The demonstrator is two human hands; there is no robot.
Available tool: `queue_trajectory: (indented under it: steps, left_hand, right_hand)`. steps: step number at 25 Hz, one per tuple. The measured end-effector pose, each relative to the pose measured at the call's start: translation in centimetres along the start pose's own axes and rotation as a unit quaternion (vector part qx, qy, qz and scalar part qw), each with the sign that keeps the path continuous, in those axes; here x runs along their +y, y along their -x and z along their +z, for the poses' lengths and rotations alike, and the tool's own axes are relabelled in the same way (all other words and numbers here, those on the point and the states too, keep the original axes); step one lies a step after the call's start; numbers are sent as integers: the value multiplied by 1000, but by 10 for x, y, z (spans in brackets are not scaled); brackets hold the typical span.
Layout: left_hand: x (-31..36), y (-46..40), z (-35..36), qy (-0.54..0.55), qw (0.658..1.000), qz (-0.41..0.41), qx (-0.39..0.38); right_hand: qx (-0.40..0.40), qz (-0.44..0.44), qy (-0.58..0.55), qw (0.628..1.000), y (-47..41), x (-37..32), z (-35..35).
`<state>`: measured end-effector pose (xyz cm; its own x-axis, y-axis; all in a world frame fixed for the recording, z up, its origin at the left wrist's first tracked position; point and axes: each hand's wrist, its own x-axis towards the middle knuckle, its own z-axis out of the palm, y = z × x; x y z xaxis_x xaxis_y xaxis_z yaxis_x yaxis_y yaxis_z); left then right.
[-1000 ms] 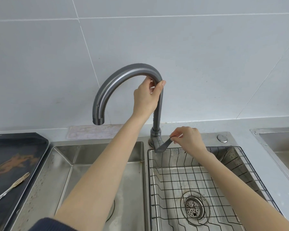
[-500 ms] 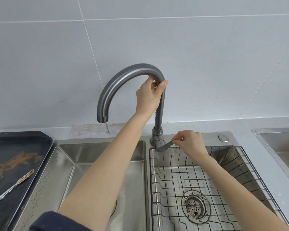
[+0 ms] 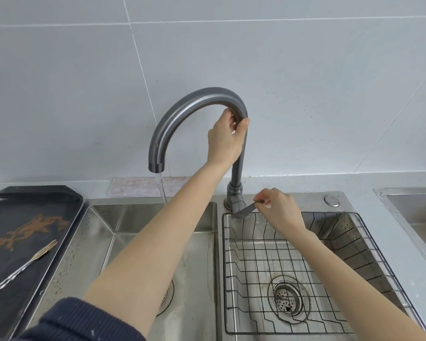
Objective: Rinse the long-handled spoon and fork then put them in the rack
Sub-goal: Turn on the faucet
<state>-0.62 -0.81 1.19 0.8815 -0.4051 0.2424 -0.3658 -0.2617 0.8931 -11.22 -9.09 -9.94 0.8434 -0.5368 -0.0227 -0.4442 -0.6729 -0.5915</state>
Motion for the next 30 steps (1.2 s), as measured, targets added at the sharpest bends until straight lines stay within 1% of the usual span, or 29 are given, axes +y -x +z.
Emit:
queue_trajectory:
  steps: [3, 5, 7, 10, 14, 17, 23, 28, 30]
  left_hand:
    - [1, 9, -7, 3, 999, -18, -43]
    - [1, 20, -13, -17, 997, -14, -77]
    - [1, 34, -20, -88, 989, 11, -117]
    - [-8, 57, -31, -217, 960, 22, -177]
    - [-26, 89, -51, -297, 927, 8, -230]
    - [-37, 111, -69, -336, 912, 10, -236]
    - [-54, 147, -110, -316, 918, 12, -240]
    - [-78, 168, -145, -360, 904, 11, -230]
    - [-91, 174, -159, -374, 898, -4, -230]
  right_hand:
    - [-27, -12, 11, 1000, 5, -4, 0]
    - [-43, -17, 32, 998, 9, -8, -2]
    - [-61, -23, 72, 995, 15, -13, -4]
    - [-71, -34, 122, 989, 28, -20, -5]
    - [-68, -46, 147, 986, 52, -30, -7]
    - [-72, -48, 145, 986, 73, -41, -5]
    - [-90, -64, 149, 983, 109, -67, 13]
    - [-110, -75, 143, 981, 133, -90, 39]
    - [-118, -74, 145, 980, 140, -100, 50]
